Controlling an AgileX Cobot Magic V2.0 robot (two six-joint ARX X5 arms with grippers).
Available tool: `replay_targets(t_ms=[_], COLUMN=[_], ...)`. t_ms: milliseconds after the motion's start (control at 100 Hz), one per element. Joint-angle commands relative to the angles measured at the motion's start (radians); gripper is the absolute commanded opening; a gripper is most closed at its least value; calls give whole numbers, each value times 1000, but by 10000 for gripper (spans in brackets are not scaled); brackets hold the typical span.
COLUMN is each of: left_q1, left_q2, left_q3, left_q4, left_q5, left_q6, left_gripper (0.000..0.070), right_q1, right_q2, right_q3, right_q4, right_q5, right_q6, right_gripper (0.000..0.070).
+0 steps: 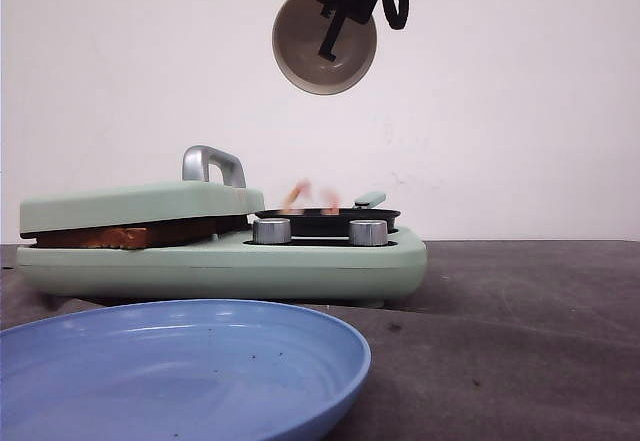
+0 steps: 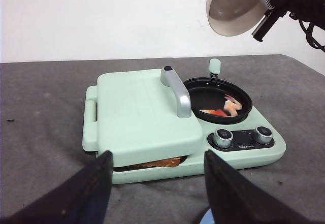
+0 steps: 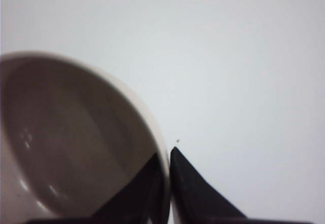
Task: Make breakfast with bread and shrimp
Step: 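Tip the bowl over the black frying pan to pour the shrimp, then carry the empty bowl back and lower it onto the table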
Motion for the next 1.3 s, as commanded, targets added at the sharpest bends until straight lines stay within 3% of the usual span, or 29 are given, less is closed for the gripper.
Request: replay_targets(t_ms=[0,380,510,750,1010,1290], left_q1=[-1,-1,-1,-1,-1,-1], left_q2=[0,0,0,0,0,0], left_q3=[5,5,5,5,5,5], left_q4=[11,11,10,0,-34,-40], left_q5=[-3,-3,-3,-3,-3,-3], left_q6=[16,16,16,15,16,16], left_gripper=[271,271,271,271,271,272], right_q1=[7,4,-7,-46,-133,-291], right_q2=[21,21,14,-51,-171,-280], right_q3=[21,21,21,22,23,23], right_q4=[13,-74,-192,-467,-801,-1116], right_q5=[16,233,303,300,163,-145], right_q6=[74,278,380,641,948,1232], right_gripper=[0,1,3,4,4,3])
